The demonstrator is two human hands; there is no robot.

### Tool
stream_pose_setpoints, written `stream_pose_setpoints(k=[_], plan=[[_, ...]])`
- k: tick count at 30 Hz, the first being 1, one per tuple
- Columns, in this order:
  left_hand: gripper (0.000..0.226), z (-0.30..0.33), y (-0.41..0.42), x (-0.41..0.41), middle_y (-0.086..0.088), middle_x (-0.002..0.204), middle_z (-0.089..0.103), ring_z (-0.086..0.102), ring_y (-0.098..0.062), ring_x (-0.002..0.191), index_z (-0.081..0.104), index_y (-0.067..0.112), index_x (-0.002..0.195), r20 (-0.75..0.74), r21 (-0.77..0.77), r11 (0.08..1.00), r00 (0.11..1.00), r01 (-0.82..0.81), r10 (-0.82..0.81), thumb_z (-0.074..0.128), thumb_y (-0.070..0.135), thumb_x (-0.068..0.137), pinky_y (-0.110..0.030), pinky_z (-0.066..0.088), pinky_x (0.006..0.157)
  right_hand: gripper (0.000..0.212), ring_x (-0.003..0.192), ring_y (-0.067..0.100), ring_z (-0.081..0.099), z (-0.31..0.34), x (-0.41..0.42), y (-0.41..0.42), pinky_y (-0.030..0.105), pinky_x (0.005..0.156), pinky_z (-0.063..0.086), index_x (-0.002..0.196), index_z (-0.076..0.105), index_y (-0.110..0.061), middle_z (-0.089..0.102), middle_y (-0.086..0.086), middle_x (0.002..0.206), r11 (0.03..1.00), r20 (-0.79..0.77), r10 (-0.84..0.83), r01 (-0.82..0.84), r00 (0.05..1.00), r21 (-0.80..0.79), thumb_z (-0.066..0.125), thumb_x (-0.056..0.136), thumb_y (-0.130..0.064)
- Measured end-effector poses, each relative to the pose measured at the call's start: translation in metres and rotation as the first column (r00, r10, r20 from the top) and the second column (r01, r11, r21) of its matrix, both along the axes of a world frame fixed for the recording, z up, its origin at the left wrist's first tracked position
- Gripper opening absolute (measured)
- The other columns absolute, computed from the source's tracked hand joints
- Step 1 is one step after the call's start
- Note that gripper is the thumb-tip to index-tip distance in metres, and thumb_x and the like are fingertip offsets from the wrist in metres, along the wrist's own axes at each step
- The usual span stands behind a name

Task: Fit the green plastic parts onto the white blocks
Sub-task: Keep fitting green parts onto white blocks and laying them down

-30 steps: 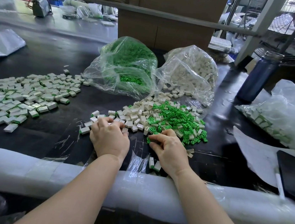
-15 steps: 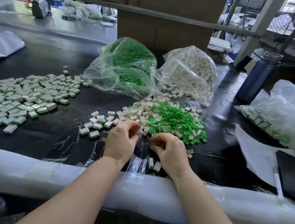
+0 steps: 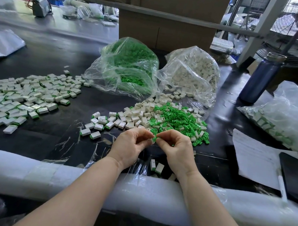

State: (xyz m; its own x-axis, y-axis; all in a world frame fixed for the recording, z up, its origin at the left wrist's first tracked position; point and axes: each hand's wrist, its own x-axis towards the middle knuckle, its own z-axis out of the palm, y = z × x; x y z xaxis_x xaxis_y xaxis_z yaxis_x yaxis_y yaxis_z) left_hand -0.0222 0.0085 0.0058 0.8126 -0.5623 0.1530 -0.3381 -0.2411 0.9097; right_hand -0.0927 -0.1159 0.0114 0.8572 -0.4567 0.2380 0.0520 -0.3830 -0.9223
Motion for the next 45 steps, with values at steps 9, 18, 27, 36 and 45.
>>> stream_pose_setpoints(k=[9,18,27,36,45], plan=[[0.017,0.0004,0.0024,0.0019,0.007,0.084,0.068,0.064,-0.009,0.084,0.065,0.027,0.084,-0.006,0.006,1.0,1.0,0.011,-0.011,0.068,0.01,0.082,-0.015,0.05,0.081,0.021,0.072,0.014,0.062,-0.002,0.001,-0.0008,0.024,0.071,0.053,0.071,0.065,-0.022,0.066,0.002,0.074,1.0,-0.059,-0.015,0.015,0.998,-0.002,0.07,0.079,-0.003],[0.016,0.0021,0.0015,0.0002,0.0,0.085,0.069,0.063,-0.013,0.083,0.068,0.022,0.083,-0.047,-0.025,0.999,0.999,0.021,-0.023,0.067,0.006,0.082,-0.02,0.049,0.084,0.02,0.069,0.015,0.059,-0.0009,-0.0005,-0.0008,0.021,0.066,0.05,0.078,0.065,-0.017,0.065,0.011,0.075,0.996,-0.077,0.023,-0.016,0.997,0.082,0.068,0.079,0.003],[0.015,0.0049,0.0022,-0.0013,0.01,0.07,0.062,0.056,0.011,0.062,0.069,0.014,0.08,-0.056,-0.022,0.996,0.995,0.085,-0.086,0.065,-0.001,0.082,-0.003,0.041,0.067,0.028,0.065,0.01,0.056,0.0008,-0.0012,-0.0011,0.017,0.062,0.05,0.07,0.061,-0.016,0.062,0.002,0.069,0.99,-0.072,0.042,-0.032,0.997,0.137,0.07,0.072,0.01],[0.021,0.0032,0.0027,0.0006,0.008,0.072,0.065,0.058,0.003,0.068,0.068,0.024,0.074,-0.049,0.058,0.988,0.989,0.142,-0.139,0.068,0.005,0.081,-0.009,0.046,0.074,0.029,0.061,0.01,0.055,0.0017,-0.0025,-0.0032,0.019,0.061,0.049,0.063,0.059,-0.014,0.06,0.001,0.065,0.992,-0.116,0.077,-0.064,0.99,0.11,0.071,0.069,0.012],[0.021,0.0039,0.0012,-0.0019,0.005,0.083,0.068,0.063,-0.007,0.08,0.071,0.012,0.097,-0.028,0.002,0.995,0.995,0.096,-0.096,0.072,0.005,0.077,-0.013,0.049,0.08,0.023,0.063,0.011,0.06,-0.0029,0.0016,-0.0042,0.021,0.061,0.051,0.068,0.063,-0.017,0.064,0.001,0.067,0.981,-0.064,0.025,-0.013,0.998,0.195,0.07,0.075,0.004]])
